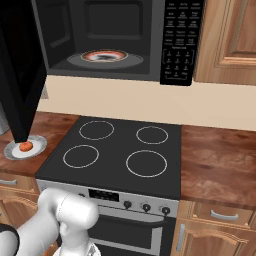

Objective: Pick the squash from the counter and place it in the microwave. Then turn on the microwave.

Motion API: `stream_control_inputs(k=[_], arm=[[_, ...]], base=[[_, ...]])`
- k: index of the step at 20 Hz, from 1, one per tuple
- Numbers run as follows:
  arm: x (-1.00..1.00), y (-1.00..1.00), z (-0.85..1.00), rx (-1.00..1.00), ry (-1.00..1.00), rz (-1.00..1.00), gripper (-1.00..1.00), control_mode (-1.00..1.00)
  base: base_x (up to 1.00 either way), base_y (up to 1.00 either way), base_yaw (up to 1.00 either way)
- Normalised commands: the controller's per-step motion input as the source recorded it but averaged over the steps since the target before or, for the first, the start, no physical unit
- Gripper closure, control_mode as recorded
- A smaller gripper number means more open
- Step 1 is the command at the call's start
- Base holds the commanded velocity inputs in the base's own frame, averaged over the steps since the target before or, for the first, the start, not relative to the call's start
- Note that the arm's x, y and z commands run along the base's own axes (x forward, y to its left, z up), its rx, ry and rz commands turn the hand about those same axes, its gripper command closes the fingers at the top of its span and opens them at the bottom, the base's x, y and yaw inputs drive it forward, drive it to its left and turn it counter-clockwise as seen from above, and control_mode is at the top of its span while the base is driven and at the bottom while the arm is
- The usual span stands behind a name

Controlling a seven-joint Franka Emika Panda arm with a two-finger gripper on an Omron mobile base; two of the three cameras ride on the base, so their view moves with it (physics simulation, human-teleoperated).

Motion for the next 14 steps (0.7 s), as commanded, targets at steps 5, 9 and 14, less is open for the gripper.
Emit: stream_control_inputs(k=[5, 9, 14], arm=[[-0.04, 0.16, 0.00, 0.00, 0.00, -0.03, 1.00, -1.00], [-0.01, 0.18, 0.00, 0.00, 0.00, -0.02, 1.00, -1.00], [0.00, 0.07, 0.00, 0.00, 0.00, 0.00, 1.00, -1.00]], base=[[0.00, 0.00, 0.00], [0.00, 0.00, 0.00], [0.00, 0.00, 0.00]])
